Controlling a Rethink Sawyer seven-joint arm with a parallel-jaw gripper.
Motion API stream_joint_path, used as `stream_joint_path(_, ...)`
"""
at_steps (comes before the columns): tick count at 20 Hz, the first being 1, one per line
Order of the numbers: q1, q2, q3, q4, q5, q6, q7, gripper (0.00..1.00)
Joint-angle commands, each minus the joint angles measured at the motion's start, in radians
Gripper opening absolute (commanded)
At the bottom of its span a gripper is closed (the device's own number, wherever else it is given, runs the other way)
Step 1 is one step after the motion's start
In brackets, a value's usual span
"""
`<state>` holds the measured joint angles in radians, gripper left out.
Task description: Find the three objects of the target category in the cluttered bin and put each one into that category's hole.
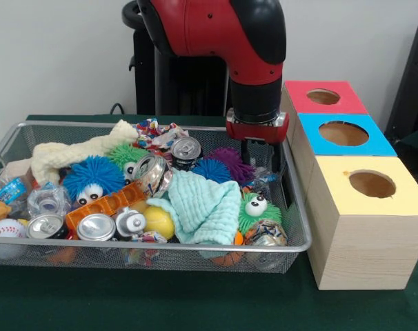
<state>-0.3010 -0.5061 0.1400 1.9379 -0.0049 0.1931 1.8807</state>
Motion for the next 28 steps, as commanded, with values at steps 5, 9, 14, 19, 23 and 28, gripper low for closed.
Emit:
stream_joint_path(5,0.039,-0.034,-0.026,-0.017,-0.209,-0.062,0.009,1.00)
stream_joint_path(9,0.035,-0.036,-0.020,-0.029,-0.233,-0.046,0.035,1.00)
stream_joint_path(14,0.019,-0.045,-0.004,-0.037,-0.219,-0.025,0.073,1.00)
stream_joint_path(19,0.002,-0.053,0.012,-0.047,-0.194,-0.022,0.090,1.00)
stream_joint_path(23,-0.003,-0.058,0.016,-0.052,-0.174,-0.031,0.112,1.00)
stream_joint_path(28,-0.017,-0.079,0.028,-0.049,-0.142,-0.011,0.132,1.00)
